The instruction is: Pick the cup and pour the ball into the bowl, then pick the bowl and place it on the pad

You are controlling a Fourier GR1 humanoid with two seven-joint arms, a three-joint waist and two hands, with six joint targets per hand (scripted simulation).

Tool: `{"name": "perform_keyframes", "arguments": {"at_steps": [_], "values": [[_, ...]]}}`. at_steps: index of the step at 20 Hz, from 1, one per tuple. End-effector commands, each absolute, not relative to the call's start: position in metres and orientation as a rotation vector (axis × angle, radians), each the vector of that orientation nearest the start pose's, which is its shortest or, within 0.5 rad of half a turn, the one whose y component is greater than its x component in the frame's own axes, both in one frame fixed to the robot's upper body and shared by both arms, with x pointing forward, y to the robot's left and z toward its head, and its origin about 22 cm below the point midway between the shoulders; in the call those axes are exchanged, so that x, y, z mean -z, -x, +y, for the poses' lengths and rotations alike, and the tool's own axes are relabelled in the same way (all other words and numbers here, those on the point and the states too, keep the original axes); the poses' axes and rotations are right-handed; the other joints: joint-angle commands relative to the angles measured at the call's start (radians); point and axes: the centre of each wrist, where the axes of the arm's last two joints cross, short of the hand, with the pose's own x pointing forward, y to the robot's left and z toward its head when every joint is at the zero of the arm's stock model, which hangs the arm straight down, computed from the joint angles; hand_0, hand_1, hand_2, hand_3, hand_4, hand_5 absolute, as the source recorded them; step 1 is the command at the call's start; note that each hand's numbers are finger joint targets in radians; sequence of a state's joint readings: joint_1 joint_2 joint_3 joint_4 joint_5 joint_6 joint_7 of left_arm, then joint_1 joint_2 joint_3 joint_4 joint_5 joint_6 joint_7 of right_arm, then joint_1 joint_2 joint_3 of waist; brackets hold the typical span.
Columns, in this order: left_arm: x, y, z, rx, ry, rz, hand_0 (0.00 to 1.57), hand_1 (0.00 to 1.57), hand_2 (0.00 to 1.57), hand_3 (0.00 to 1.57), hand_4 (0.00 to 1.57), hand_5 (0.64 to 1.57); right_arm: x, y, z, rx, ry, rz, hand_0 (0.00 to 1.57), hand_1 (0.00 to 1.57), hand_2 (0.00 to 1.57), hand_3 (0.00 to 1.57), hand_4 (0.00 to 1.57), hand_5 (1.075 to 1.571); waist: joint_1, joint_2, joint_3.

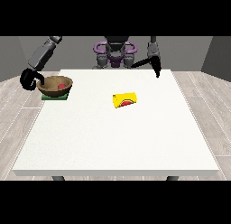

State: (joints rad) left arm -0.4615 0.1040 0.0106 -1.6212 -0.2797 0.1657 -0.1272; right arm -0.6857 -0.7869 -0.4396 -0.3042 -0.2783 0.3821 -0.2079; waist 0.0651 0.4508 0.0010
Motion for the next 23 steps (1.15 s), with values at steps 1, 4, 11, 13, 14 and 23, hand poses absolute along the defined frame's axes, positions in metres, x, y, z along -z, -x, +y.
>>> {"name": "perform_keyframes", "arguments": {"at_steps": [1, 4, 11, 13, 14, 23], "values": [[-0.134, -0.317, 0.202, 0.246, -0.309, -2.218, 0.0, 0.0, 0.0, 0.0, 0.0, 1.565, -0.077, -0.316, -0.516, 0.213, 0.251, -1.484, 1.57, 1.57, 1.57, 1.11, 0.69, 1.565, 0.008, 0.006, 0.0001], [-0.136, -0.313, 0.189, 0.251, -0.309, -2.216, 0.0, 0.0, 0.0, 0.0, 0.0, 1.565, -0.074, -0.309, -0.523, 0.283, 0.314, -1.391, 1.57, 1.57, 1.57, 1.57, 0.59, 1.535, -0.003, 0.009, 0.0003], [-0.146, -0.3, 0.199, 0.205, -0.358, -2.306, 0.0, 0.0, 0.0, 0.0, 0.0, 1.566, -0.143, -0.297, -0.56, 0.242, 0.481, -1.494, 0.0, 0.0, 0.43, 0.26, 0.0, 1.481, -0.011, 0.095, 0.0007], [-0.168, -0.296, 0.206, 0.226, -0.338, -2.322, 0.0, 0.0, 0.0, 0.0, 0.0, 1.565, -0.143, -0.303, -0.554, 0.232, 0.481, -1.488, 0.0, 0.0, 0.38, 0.22, 0.0, 1.478, 0.007, 0.095, 0.0011], [-0.147, -0.294, 0.217, 0.227, -0.332, -2.269, 0.0, 0.0, 0.0, 0.0, 0.0, 1.566, -0.148, -0.288, -0.568, 0.22, 0.482, -1.463, 0.0, 0.0, 0.37, 0.21, 0.0, 1.481, -0.002, 0.06, 0.0004], [-0.119, -0.31, 0.203, 0.219, -0.31, -2.123, 0.0, 0.0, 0.0, 0.0, 0.0, 1.569, -0.205, -0.299, -0.569, 0.194, 0.322, -1.513, 0.0, 0.0, 0.19, 0.29, 0.0, 1.503, -0.053, -0.082, -0.0015]]}}
